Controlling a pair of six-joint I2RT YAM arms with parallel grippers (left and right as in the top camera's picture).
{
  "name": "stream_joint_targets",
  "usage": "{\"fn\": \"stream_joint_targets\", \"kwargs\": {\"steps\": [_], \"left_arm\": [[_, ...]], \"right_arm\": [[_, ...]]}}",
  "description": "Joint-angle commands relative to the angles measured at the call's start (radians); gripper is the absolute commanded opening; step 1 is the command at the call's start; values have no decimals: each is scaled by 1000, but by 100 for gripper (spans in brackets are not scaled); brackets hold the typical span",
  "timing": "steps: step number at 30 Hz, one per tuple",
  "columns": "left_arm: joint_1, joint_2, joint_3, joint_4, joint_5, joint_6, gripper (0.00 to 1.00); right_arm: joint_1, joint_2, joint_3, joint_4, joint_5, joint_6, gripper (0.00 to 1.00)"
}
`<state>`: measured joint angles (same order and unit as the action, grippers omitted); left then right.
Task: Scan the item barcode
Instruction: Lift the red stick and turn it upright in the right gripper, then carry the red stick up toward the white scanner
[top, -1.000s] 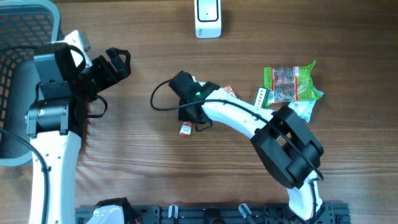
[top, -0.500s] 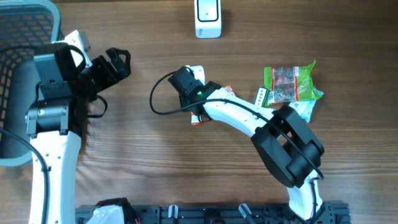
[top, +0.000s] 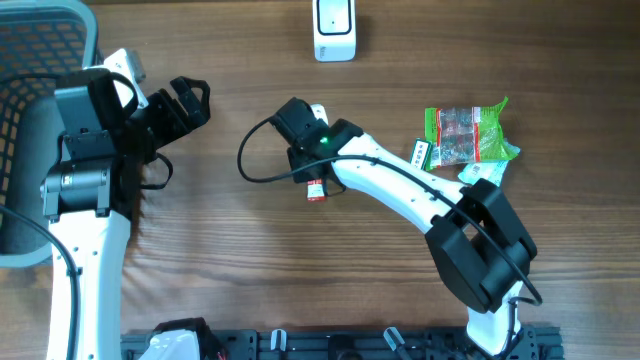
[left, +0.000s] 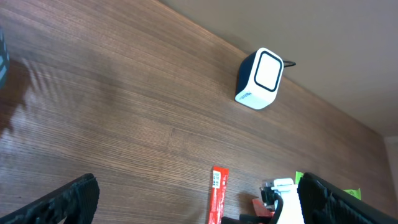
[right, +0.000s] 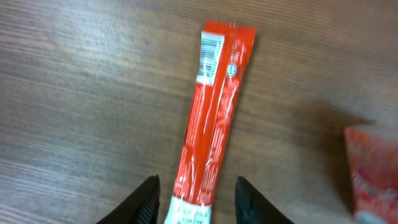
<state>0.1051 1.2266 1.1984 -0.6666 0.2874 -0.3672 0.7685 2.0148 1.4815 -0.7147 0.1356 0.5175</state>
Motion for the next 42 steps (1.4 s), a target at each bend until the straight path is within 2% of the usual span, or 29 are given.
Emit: {"fn": "stream_joint_targets", "kwargs": {"steps": [1,5,10,17,30,31,36,38,42], "left_arm": [[5,4,0,3,15,20,100],[5,4,0,3,15,20,100],[5,4,0,3,15,20,100],[5,4,0,3,15,20,100],[5,4,0,3,15,20,100],[5,4,0,3,15,20,100],[5,4,0,3,15,20,100],[5,4,0,3,15,20,100],[5,4,0,3,15,20,100]], "right_arm": [[-3,-10,-62,0,-33,153,35],[-3,-10,-117,24,-34,211,29],[-3,-10,-169,127,-129,215,32],[-20,-10,-170,123,-134,216,27],[-20,-9,-225,191,-135,250,27],[-20,-9,-238,203,-134,253,26],[-20,-10,-251,212,-125,241,4],[-23,-16,-248,197,-111,235,4],[-44,-69,-234,167,-116,121,4]]}}
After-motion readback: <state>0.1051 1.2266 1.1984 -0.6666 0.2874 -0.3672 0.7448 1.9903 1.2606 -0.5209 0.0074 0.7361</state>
